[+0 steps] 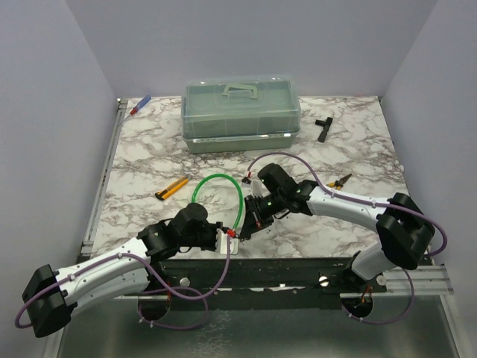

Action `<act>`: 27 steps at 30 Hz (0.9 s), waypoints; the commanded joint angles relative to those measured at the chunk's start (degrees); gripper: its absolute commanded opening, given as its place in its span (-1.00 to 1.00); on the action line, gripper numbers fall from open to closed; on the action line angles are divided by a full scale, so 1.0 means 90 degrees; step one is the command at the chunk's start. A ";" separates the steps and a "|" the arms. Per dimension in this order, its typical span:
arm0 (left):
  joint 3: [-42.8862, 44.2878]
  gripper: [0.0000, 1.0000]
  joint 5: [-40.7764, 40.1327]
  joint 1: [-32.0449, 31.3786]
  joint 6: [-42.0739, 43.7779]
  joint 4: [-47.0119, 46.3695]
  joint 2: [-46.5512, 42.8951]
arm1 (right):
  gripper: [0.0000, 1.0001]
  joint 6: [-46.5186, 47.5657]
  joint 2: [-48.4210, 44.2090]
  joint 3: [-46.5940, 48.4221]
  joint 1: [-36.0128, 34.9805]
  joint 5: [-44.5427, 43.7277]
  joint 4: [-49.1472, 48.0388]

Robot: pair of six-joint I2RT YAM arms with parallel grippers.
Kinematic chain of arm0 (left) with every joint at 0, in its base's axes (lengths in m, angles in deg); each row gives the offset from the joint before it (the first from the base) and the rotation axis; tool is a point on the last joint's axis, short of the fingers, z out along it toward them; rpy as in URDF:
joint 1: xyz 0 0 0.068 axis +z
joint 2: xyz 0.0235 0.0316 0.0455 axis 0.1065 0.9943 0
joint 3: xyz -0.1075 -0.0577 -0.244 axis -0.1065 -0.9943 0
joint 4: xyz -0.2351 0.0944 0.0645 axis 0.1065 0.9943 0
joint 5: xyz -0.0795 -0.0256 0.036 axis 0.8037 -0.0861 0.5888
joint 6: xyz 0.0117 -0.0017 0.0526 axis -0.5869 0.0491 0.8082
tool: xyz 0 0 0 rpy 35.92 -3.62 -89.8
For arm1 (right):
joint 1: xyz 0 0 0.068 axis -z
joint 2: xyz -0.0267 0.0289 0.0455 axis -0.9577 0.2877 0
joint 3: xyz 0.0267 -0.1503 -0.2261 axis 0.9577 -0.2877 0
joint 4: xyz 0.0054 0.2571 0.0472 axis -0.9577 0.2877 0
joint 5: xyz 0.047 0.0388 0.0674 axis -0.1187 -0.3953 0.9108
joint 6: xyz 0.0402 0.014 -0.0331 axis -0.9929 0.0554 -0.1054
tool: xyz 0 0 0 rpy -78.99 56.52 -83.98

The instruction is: Unlock with the key

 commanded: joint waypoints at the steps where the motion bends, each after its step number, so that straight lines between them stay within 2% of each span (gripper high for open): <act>1: 0.0080 -1.00 0.0329 -0.0033 0.0026 -0.0531 -0.0074 | -0.99 0.0340 -0.0215 0.0119 -0.0113 -0.1253 0.0187; 8: 0.0097 -1.00 0.0342 -0.0026 -0.0027 -0.0531 -0.0026 | -0.99 0.0590 -0.0337 0.0183 -0.0659 -0.2077 0.0180; 18: 0.0110 -1.00 0.0426 -0.0019 -0.0091 -0.0522 0.0014 | -0.99 0.1405 -0.0094 0.0421 -0.1819 -0.4152 0.0248; 24: 0.0101 -1.00 0.0348 -0.0009 -0.0068 -0.0522 -0.0024 | -0.99 0.1070 -0.0171 0.0475 -0.1872 -0.4906 0.0263; 27: 0.0086 -1.00 0.0290 -0.0017 -0.0038 -0.0522 -0.0085 | -0.99 0.0809 -0.0167 0.0533 -0.1872 -0.4940 0.0404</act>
